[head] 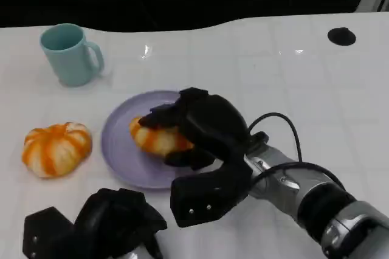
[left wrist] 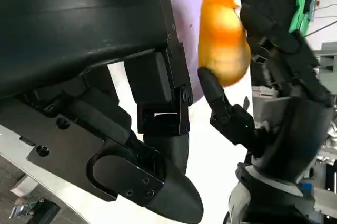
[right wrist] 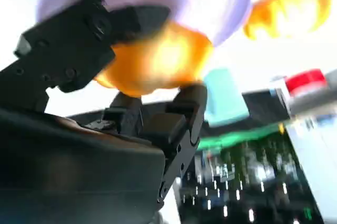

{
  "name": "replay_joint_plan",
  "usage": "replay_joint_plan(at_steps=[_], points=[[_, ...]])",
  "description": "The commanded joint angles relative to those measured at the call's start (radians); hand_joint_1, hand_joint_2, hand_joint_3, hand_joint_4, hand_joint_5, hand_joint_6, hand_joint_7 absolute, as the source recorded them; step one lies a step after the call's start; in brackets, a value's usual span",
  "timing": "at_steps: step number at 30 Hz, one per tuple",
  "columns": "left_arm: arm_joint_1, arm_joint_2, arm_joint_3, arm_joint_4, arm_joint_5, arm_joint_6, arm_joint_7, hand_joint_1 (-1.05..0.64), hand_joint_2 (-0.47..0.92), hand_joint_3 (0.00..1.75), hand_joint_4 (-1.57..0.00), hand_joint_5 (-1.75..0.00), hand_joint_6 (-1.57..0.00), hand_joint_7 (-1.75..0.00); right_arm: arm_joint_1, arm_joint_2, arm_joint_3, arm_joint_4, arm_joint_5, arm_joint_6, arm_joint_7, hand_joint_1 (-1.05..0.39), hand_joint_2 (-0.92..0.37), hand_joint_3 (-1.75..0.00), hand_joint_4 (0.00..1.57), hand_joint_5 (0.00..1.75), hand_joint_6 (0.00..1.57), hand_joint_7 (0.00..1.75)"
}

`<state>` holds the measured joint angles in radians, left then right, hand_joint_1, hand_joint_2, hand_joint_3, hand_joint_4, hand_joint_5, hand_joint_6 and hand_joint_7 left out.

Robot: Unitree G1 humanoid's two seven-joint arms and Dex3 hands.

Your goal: Grasp the bread from the table and place it into the plate.

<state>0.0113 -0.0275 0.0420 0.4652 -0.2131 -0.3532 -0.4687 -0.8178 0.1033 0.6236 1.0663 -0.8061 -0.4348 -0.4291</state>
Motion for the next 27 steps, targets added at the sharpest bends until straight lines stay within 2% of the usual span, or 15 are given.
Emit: replay_joint_plan(at_steps=[1,3,12,17,25,27], points=[[0.003,0.01,0.003,0.003,-0.006,-0.011,-0.004,-1.05,0.79,0.01,-1.5,-0.92,-1.57,-0.47,0.004,-0.024,-0.008,-0.064,0.034,0.009,0.093,-0.75,-0.92,-0.32,0.02,0.36,0.29,0.0],[0.0,0.013,0.004,0.01,-0.005,-0.015,-0.007,-1.05,0.8,0.01,-1.5,-0.92,-1.57,-0.47,0.02,-0.038,-0.01,-0.104,0.041,0.007,0.121,-0.78,-0.92,-0.34,0.0,0.35,0.25,0.0],[0.012,0.017,-0.006,-0.002,0.016,-0.028,0.009,-1.05,0.81,0.02,-1.5,-0.93,-1.57,-0.46,0.117,-0.104,-0.025,-0.31,0.069,0.003,0.207,-0.81,-0.92,-0.34,0.0,0.46,0.26,0.01],[0.011,0.018,-0.004,-0.008,0.015,-0.015,0.013,-1.05,0.81,0.01,-1.5,-0.93,-1.57,-0.48,0.186,-0.146,-0.046,-0.392,0.078,-0.05,0.159,-0.73,-0.92,-0.28,0.1,0.54,0.34,0.04],[0.009,0.016,-0.003,-0.005,0.01,-0.013,0.011,-1.05,0.8,0.01,-1.48,-0.93,-1.57,-0.49,0.263,-0.191,-0.091,-0.452,0.106,-0.137,0.11,-0.59,-0.92,-0.2,0.25,0.64,0.49,0.1],[0.007,0.015,-0.004,-0.007,0.012,-0.01,0.015,-1.05,0.8,0.01,-1.48,-0.93,-1.57,-0.48,0.296,-0.211,-0.113,-0.47,0.13,-0.182,0.098,-0.56,-0.92,-0.18,0.3,0.64,0.53,0.12]])
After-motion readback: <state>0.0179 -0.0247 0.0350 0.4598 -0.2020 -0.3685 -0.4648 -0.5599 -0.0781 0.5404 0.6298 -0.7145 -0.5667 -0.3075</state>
